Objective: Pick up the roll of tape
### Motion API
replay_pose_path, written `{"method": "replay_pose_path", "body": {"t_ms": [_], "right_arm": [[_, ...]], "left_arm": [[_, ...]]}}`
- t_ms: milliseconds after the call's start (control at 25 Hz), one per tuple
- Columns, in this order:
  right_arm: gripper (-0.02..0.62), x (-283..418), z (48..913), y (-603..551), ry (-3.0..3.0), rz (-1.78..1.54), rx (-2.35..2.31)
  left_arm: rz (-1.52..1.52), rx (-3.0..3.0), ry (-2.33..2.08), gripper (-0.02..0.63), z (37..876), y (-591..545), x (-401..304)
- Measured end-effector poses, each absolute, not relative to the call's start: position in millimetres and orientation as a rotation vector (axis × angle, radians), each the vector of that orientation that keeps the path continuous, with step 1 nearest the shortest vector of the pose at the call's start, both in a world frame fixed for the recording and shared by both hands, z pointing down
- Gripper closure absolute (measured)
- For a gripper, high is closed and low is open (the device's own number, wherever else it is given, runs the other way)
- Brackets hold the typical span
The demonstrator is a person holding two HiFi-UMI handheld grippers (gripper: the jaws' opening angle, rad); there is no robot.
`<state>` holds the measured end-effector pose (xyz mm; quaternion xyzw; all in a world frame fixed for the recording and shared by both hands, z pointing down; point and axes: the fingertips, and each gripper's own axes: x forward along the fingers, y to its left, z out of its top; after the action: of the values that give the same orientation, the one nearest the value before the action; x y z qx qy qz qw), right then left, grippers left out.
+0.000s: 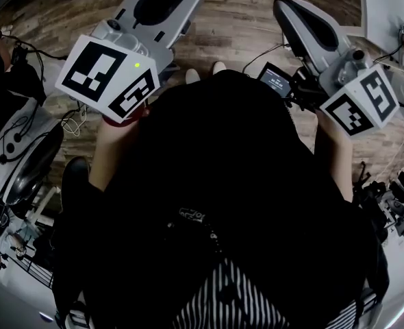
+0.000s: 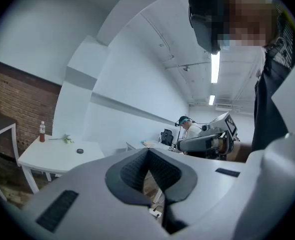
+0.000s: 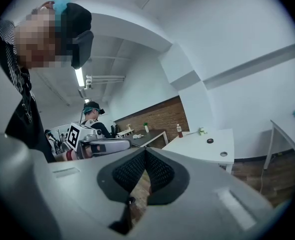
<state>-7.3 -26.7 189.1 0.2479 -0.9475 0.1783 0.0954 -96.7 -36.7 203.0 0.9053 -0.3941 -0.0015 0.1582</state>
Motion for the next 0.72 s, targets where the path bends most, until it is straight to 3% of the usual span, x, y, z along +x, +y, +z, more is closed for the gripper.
{"method": "replay_pose_path", "body": {"t_ms": [440, 720], "right_arm": [[0.598, 33.4, 245.7, -32.5, -2.831, 0.534, 0.775], [0.598, 42.6, 249.5, -15.8, -2.869, 0.573, 0.737]], "left_arm": [[-0.024, 2.593, -1.124, 0.603, 264.1, -32.5, -63.3], [0.020, 2.615, -1.127, 0.603, 259.3, -15.6, -53.4]]}}
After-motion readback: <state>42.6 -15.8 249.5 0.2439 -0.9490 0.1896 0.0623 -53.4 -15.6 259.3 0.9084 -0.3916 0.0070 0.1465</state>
